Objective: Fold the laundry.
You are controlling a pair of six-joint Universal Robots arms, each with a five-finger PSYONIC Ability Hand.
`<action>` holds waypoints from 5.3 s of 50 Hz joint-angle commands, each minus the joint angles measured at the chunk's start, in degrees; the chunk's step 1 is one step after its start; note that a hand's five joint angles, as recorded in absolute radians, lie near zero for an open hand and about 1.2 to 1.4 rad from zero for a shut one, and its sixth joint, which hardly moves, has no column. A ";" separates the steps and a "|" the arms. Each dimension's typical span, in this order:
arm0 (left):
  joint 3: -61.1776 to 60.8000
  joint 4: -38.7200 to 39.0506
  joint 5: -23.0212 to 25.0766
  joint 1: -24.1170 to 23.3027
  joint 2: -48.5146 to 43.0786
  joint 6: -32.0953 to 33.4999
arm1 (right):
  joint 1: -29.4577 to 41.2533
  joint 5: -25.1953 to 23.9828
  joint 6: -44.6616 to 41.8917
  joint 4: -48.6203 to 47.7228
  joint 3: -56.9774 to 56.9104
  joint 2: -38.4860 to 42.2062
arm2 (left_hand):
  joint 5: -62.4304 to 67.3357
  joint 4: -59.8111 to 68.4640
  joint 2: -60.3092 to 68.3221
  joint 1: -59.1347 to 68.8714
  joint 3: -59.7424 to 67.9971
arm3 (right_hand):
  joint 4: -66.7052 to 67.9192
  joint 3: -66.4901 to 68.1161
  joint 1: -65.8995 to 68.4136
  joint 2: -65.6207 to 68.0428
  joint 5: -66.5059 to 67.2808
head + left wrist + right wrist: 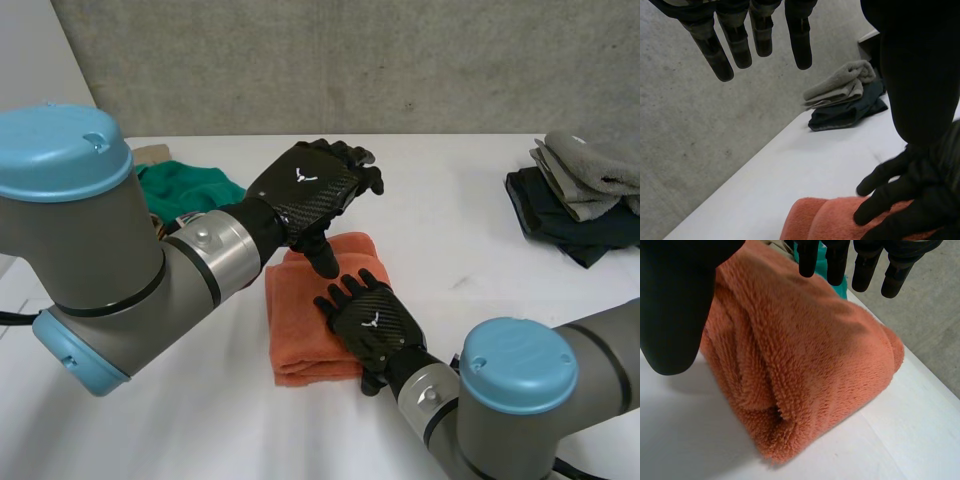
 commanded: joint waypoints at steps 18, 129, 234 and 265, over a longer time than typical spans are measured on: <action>0.20 -0.31 -0.49 0.43 -0.30 -0.66 | -0.69 -0.40 -3.19 -9.83 -5.87 7.17 | 0.00 -0.32 -0.36 -11.11 -0.86 | 48.34 48.43 48.88 49.76 47.40; 2.04 0.22 -0.66 2.80 9.27 -3.38 | -70.66 -11.49 -0.27 20.49 -47.71 -1.08 | -0.34 -0.65 -0.70 -11.45 -1.19 | -1.82 -1.73 -1.28 -0.40 -2.76; -0.68 18.32 -3.21 1.65 -4.53 -15.96 | -30.92 -9.54 -3.80 5.81 0.19 -14.89 | 0.50 0.18 0.14 -10.61 -0.36 | -1.82 -1.73 -1.28 -0.40 -2.76; 17.86 12.70 -14.72 30.75 -33.43 31.86 | -22.93 -12.61 -4.77 10.12 3.18 -14.89 | 66.52 66.21 66.17 55.41 65.67 | -1.82 -1.73 -1.28 -0.40 -2.76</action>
